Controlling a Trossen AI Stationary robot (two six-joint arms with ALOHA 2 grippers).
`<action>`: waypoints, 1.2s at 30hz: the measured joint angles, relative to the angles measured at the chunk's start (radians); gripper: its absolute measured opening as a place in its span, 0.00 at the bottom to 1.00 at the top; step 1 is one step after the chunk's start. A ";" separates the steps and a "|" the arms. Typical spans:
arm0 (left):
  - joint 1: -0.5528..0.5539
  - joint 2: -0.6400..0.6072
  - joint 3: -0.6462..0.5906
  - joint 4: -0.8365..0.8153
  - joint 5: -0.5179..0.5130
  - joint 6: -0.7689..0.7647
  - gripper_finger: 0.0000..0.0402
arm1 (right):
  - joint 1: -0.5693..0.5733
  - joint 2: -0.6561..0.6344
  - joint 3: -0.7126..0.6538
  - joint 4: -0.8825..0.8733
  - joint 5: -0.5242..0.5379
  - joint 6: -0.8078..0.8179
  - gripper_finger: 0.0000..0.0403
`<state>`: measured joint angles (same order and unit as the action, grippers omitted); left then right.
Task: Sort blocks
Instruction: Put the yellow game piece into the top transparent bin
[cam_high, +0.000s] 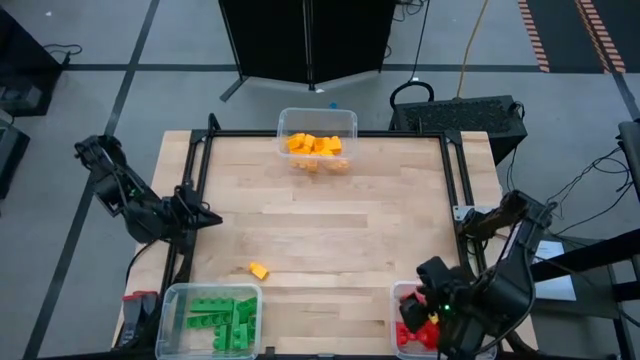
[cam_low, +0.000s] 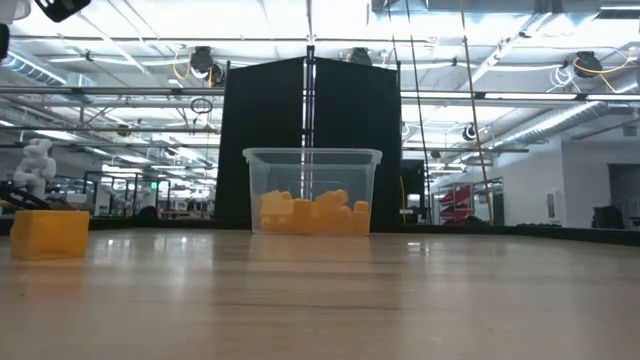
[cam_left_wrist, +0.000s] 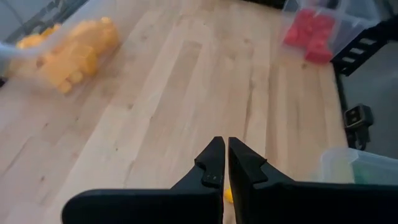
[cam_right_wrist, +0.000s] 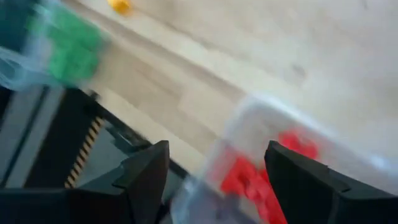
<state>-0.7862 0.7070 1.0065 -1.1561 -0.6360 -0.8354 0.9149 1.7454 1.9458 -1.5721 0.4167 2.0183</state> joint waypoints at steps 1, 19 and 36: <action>0.002 0.016 0.000 -0.008 0.001 -0.020 0.01 | -0.004 0.000 0.009 0.002 0.037 -0.021 0.64; 0.333 0.470 0.000 -0.030 0.506 -0.519 0.00 | -0.056 0.002 0.005 0.001 0.106 -0.196 0.64; 0.540 0.833 0.000 0.055 0.753 -0.328 0.00 | -0.055 0.003 0.004 0.001 0.107 -0.258 0.64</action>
<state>-0.2459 1.5404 1.0062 -1.1013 0.1171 -1.1636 0.8600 1.7485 1.9499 -1.5707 0.5236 1.7603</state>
